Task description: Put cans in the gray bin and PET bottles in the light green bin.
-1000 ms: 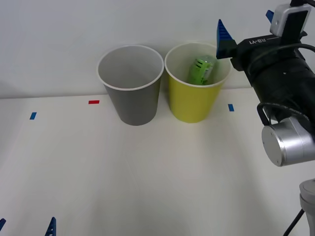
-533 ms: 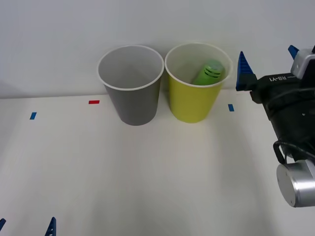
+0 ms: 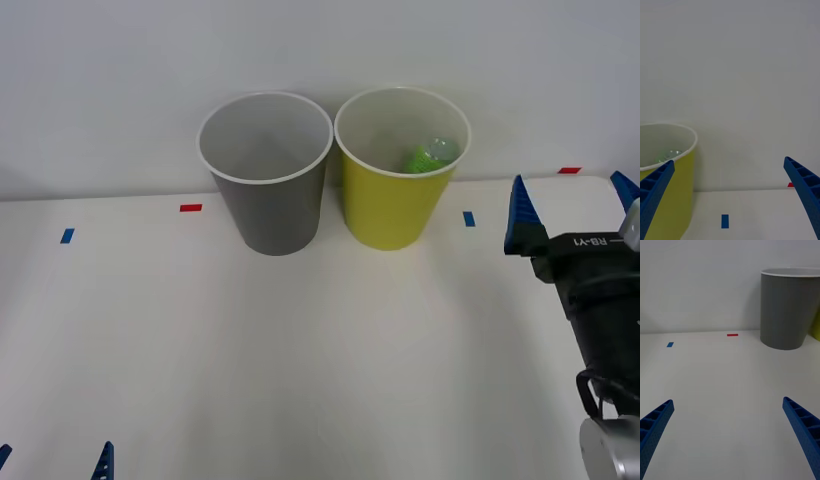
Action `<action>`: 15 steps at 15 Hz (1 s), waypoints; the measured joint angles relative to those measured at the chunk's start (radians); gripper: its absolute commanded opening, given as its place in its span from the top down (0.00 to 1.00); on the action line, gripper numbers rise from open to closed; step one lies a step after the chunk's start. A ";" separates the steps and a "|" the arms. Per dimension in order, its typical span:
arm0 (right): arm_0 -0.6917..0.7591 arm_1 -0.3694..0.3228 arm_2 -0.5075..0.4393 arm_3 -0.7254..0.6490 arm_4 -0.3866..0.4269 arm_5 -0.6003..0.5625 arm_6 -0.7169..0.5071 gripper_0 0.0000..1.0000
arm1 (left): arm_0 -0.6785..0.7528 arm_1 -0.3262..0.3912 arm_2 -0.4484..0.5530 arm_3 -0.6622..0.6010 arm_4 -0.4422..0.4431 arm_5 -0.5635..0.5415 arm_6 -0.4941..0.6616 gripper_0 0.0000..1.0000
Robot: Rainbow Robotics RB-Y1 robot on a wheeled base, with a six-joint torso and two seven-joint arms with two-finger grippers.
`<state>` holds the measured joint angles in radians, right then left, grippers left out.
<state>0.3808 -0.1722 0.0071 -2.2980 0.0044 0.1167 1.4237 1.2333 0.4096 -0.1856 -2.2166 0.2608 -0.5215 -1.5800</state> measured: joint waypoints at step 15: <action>0.609 -0.100 0.044 0.062 -0.064 -0.609 -0.021 0.00 | 0.000 0.000 0.000 0.000 0.000 0.000 0.000 0.00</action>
<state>0.9903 -0.2717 0.0514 -2.2357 -0.0594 -0.4919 1.4022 1.2333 0.4096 -0.1856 -2.2166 0.2608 -0.5215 -1.5800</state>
